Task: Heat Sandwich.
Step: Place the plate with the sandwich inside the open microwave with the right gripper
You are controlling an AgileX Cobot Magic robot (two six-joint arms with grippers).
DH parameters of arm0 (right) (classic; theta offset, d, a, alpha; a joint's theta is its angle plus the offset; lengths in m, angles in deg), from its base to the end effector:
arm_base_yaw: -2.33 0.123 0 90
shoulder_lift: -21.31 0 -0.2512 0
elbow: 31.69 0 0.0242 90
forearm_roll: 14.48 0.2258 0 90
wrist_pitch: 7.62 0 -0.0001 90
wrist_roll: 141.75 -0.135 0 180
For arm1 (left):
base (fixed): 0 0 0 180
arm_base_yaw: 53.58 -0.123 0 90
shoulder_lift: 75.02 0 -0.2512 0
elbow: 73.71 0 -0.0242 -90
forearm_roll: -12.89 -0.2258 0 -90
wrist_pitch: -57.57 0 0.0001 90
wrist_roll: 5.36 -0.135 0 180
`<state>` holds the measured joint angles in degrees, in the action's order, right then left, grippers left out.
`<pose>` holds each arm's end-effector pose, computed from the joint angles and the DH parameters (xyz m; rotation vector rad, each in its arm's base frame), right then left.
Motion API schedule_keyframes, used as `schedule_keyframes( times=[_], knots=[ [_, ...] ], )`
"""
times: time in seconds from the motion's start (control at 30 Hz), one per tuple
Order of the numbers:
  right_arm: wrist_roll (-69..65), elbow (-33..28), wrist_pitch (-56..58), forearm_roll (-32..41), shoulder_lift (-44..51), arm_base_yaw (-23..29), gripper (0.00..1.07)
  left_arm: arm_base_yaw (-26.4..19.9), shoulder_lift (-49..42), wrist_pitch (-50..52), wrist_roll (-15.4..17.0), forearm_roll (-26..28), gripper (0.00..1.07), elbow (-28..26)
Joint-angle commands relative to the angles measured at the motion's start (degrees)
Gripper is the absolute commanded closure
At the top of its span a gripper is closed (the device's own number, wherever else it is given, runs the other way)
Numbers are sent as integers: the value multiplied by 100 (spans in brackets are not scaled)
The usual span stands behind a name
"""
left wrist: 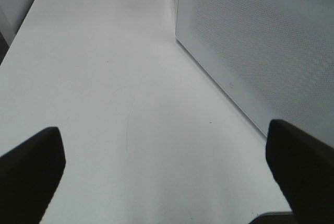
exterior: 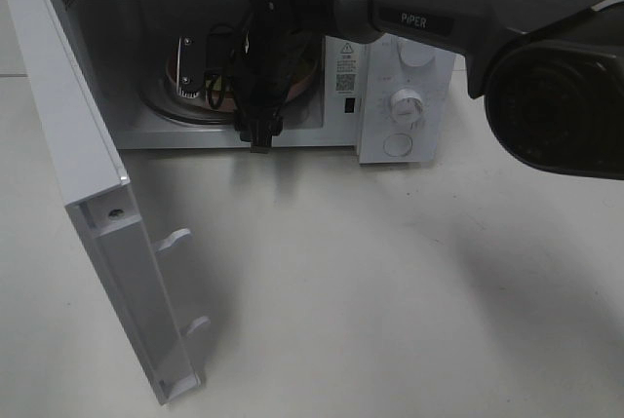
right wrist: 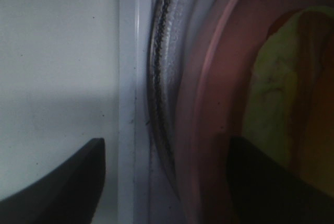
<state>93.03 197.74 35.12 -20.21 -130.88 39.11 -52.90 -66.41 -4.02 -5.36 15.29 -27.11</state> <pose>0.4254 0.3066 0.1031 -1.8741 1.7305 -0.2382 0.0436 -0.0055 0.2484 0.0149 2.0383 -0.0575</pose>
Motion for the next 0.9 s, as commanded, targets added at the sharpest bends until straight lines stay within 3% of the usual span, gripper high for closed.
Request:
schedule_keyframes(
  times=[0.03,0.53,0.9],
  knots=[
    [-74,-11,29,29,115,11,40,34,-109,52,0,-6,7,0],
    [-74,-372,-115,29,327,11,40,34,-109,52,0,-6,7,0],
    [-74,-1381,-871,11,877,11,40,34,-109,52,0,0,7,0]
  ],
)
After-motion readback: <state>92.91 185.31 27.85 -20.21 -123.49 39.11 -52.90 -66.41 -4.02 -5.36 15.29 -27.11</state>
